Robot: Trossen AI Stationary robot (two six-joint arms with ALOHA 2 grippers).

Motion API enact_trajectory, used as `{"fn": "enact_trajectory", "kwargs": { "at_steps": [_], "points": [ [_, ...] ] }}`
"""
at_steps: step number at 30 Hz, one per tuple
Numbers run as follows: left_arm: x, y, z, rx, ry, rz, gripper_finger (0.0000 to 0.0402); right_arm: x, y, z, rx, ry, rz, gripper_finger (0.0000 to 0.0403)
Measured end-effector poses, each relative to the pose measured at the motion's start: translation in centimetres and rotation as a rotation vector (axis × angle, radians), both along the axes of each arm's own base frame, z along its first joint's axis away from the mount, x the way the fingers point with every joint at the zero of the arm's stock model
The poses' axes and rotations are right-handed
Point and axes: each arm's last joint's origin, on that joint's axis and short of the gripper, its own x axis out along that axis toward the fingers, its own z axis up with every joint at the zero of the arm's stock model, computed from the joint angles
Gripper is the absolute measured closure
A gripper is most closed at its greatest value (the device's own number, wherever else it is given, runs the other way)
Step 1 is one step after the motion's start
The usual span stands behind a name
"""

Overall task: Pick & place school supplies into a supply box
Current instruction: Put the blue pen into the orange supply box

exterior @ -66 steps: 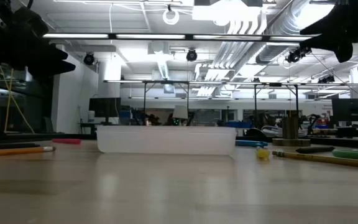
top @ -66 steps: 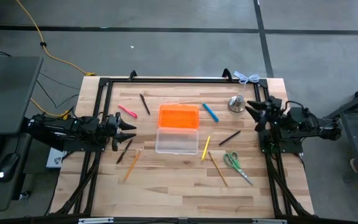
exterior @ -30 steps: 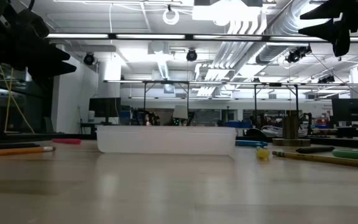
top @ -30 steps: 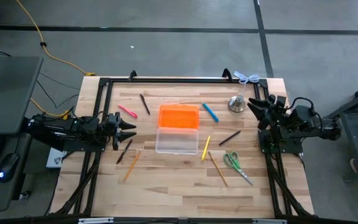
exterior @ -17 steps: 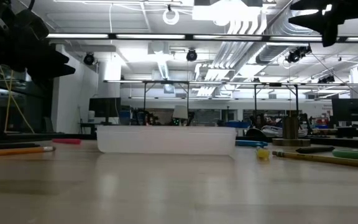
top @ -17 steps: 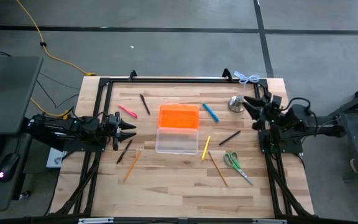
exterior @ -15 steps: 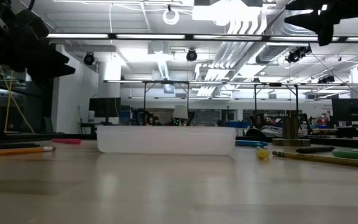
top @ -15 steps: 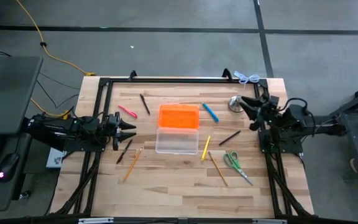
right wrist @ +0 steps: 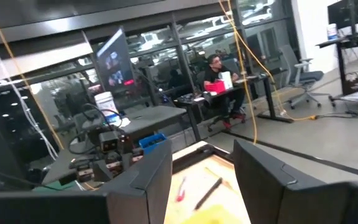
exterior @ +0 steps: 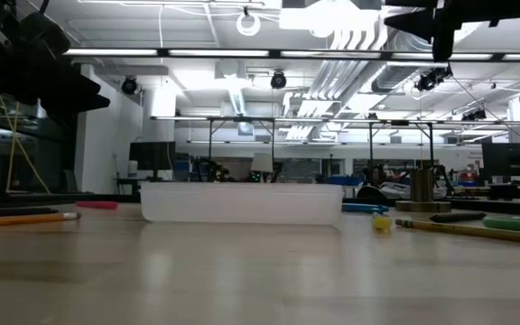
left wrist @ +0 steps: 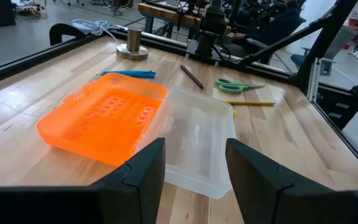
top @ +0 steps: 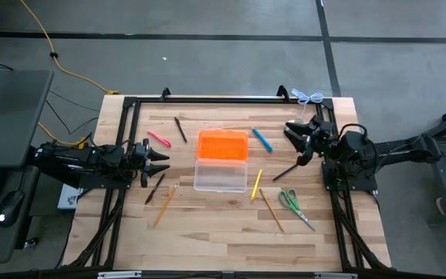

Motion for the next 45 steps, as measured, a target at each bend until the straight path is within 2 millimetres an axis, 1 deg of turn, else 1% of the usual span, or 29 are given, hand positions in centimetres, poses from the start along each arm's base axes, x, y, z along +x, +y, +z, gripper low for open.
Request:
{"fn": "enact_trajectory", "kwargs": {
  "at_steps": [2,5,13,19,23,28,35,40,45],
  "points": [
    [0.0,0.0,0.0,0.000,0.001,0.000,0.0202,0.5,0.0,0.1,-0.011,0.017,0.002,0.0254],
    [0.0,0.0,0.0,0.000,0.001,0.001,0.0202,1.5,0.1,1.2,-0.028,0.063,-0.001,0.0254],
    [0.0,0.0,0.0,0.000,0.001,0.001,0.0202,4.6,0.3,6.4,-0.055,0.282,-0.024,0.0254],
    [0.0,0.0,0.0,0.001,0.002,0.001,0.0202,6.9,0.4,10.5,-0.058,0.375,-0.025,0.0254],
    [0.0,0.0,-0.1,0.001,0.003,0.001,0.0202,8.3,0.2,12.2,-0.047,0.462,-0.037,0.0254],
    [0.0,0.0,-0.1,0.001,0.003,0.000,0.0202,10.0,-0.6,12.6,0.006,0.580,-0.058,0.0254],
    [0.0,0.0,-0.1,-0.002,0.004,-0.010,0.0202,11.7,-1.9,12.0,0.042,0.666,-0.035,0.0254],
    [0.0,0.0,-0.1,-0.002,0.005,-0.011,0.0202,11.9,-2.9,11.3,0.071,0.692,-0.010,0.0254],
    [0.0,0.0,-0.1,-0.002,0.005,-0.012,0.0202,11.8,-3.6,11.0,0.123,0.691,0.003,0.0254]
  ]
}}
